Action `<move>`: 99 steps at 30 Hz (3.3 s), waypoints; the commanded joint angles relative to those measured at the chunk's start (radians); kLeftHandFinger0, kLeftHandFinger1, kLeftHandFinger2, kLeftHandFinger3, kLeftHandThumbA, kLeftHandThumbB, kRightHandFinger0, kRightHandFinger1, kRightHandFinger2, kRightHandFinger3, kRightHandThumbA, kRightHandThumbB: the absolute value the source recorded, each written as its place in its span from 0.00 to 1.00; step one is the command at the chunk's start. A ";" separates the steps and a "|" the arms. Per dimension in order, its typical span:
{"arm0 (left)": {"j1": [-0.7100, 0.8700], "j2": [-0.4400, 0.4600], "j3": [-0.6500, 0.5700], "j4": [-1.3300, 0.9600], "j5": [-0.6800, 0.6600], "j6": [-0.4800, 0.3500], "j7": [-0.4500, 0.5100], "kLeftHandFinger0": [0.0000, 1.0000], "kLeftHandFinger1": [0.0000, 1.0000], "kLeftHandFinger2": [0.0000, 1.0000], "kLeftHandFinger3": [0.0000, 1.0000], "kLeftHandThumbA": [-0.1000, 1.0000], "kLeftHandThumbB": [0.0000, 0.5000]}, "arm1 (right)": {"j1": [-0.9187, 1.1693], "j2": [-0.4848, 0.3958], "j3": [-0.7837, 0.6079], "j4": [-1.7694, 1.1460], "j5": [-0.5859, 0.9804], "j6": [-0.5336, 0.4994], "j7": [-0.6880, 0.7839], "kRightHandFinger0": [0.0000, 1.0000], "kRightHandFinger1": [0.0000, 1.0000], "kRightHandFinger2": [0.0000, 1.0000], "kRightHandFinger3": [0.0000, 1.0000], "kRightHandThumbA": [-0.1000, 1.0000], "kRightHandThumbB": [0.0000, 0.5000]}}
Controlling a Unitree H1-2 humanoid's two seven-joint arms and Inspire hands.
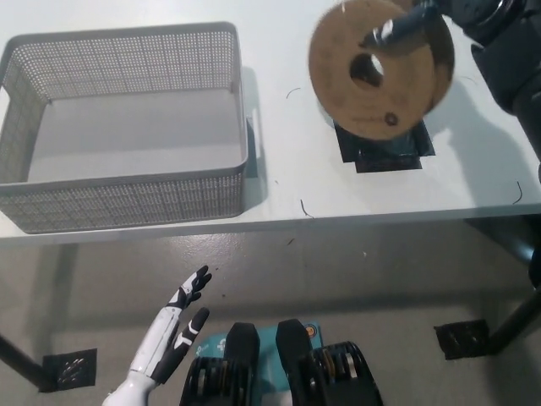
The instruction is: Use the right hand to pick up a 3d printing filament and place it into a container on the left side
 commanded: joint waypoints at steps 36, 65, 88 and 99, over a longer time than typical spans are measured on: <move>-0.001 0.007 -0.022 -0.041 -0.015 -0.009 -0.049 1.00 1.00 1.00 1.00 1.00 0.77 | -0.190 0.284 -0.214 -0.004 0.203 -0.019 -0.220 0.03 0.45 0.84 0.50 0.00 0.39; -0.046 0.005 -0.049 -0.032 -0.001 0.025 -0.088 1.00 1.00 1.00 1.00 1.00 0.75 | -0.199 0.281 -0.059 -0.037 0.225 -0.245 -0.146 1.00 1.00 1.00 1.00 0.91 1.00; -0.016 -0.011 -0.042 -0.017 -0.010 -0.002 -0.066 1.00 1.00 1.00 1.00 1.00 0.71 | 0.828 -0.191 -0.328 -1.984 0.473 -0.049 0.033 1.00 1.00 1.00 1.00 1.00 0.85; 0.013 -0.032 -0.060 -0.002 0.000 -0.006 -0.063 1.00 1.00 1.00 1.00 1.00 0.77 | 1.426 0.003 -0.096 -2.351 0.386 -0.319 -0.104 1.00 1.00 1.00 1.00 1.00 0.99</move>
